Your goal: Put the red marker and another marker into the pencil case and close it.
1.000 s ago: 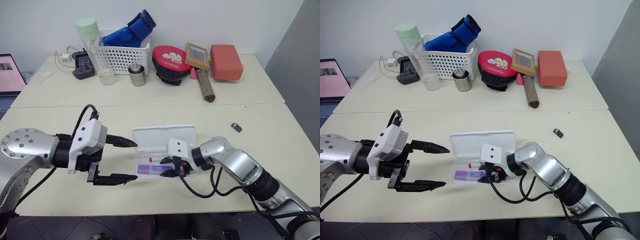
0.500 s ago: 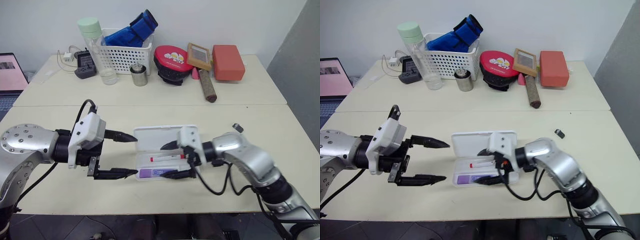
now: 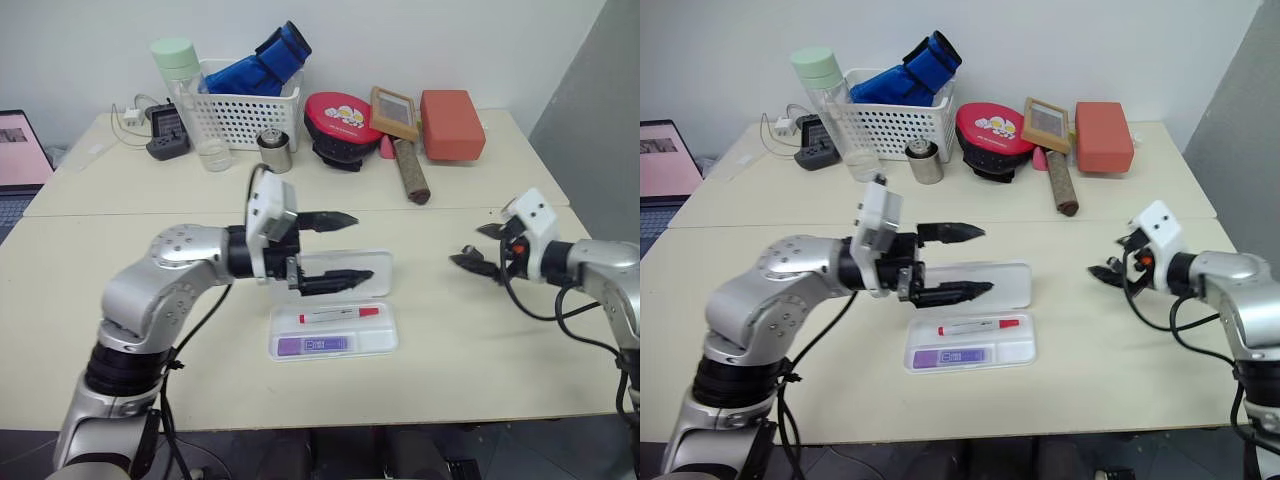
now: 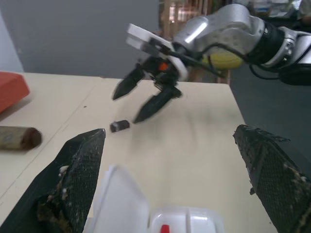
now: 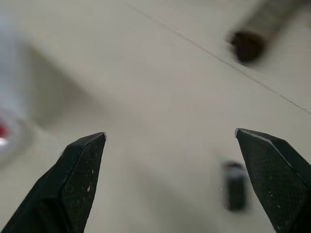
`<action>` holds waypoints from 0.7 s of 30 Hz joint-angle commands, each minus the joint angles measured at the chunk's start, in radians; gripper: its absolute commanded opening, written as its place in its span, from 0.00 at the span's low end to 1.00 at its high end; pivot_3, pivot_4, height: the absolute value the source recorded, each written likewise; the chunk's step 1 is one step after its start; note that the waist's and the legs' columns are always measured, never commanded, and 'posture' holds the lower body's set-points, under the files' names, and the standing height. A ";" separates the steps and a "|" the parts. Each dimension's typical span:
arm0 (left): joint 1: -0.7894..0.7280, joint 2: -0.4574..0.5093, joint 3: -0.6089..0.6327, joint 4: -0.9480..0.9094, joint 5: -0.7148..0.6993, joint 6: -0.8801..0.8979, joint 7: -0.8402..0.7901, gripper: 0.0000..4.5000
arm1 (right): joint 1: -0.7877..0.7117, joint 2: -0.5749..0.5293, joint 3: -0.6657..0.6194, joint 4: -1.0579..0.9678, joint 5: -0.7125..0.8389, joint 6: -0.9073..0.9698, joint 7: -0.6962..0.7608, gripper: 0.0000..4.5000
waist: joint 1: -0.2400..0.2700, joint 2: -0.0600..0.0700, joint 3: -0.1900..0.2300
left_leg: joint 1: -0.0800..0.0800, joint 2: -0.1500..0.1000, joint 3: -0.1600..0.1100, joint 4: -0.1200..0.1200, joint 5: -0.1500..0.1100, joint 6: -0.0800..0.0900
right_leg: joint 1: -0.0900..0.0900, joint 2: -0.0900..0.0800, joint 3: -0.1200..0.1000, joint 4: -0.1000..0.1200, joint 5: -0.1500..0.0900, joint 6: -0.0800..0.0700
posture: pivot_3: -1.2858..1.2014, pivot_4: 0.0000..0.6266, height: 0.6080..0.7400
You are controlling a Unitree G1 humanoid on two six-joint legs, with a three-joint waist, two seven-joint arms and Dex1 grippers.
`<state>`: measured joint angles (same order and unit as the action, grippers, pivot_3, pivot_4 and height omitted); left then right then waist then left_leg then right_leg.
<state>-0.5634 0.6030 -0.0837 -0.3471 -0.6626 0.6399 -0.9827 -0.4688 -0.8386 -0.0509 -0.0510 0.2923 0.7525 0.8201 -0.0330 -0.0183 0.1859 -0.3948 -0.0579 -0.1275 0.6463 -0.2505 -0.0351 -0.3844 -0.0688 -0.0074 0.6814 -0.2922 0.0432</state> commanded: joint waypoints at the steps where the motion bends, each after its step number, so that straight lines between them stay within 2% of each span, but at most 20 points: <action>1: -0.035 -0.031 0.000 -0.005 0.013 -0.045 0.002 1.00 | -0.057 0.032 0.046 0.145 -0.068 -0.080 -0.033 1.00 | -0.002 0.000 0.000 | 0.000 0.000 0.001 0.000 0.000 0.000 | 0.000 0.000 0.000 0.000 0.000 0.000 | 0.52 0.24 1.00; 11: -0.056 -0.060 -0.014 0.017 0.054 -0.086 0.007 1.00 | -0.146 0.113 0.099 0.444 -0.146 -0.221 -0.033 1.00 | 0.000 0.000 0.000 | -0.001 -0.001 0.002 0.001 0.002 -0.004 | -0.001 -0.001 0.001 0.000 0.000 0.000 | 0.52 0.24 1.00; 15: -0.059 -0.066 -0.012 0.015 0.059 -0.089 0.014 1.00 | -0.173 0.119 0.106 0.490 -0.155 -0.212 -0.012 0.84 | 0.000 0.000 0.000 | -0.001 -0.001 0.002 0.001 0.003 -0.004 | -0.001 0.000 0.001 0.000 0.000 0.000 | 0.52 0.24 1.00; 21: -0.057 -0.060 -0.007 0.011 0.060 -0.091 0.019 1.00 | -0.168 0.115 0.103 0.480 -0.157 -0.166 0.004 0.51 | 0.001 0.000 0.000 | -0.001 -0.001 0.001 0.001 0.003 -0.004 | -0.001 0.000 0.001 0.000 0.000 0.000 | 0.52 0.24 1.00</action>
<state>-0.6018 0.5433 -0.1059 -0.3101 -0.6096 0.5645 -0.9707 -0.6313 -0.7152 0.0621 0.4373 0.1399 0.5591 0.8255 -0.0315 -0.0182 0.1859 -0.3960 -0.0587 -0.1263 0.6470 -0.2479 -0.0395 -0.3850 -0.0692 -0.0068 0.6809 -0.2920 0.0435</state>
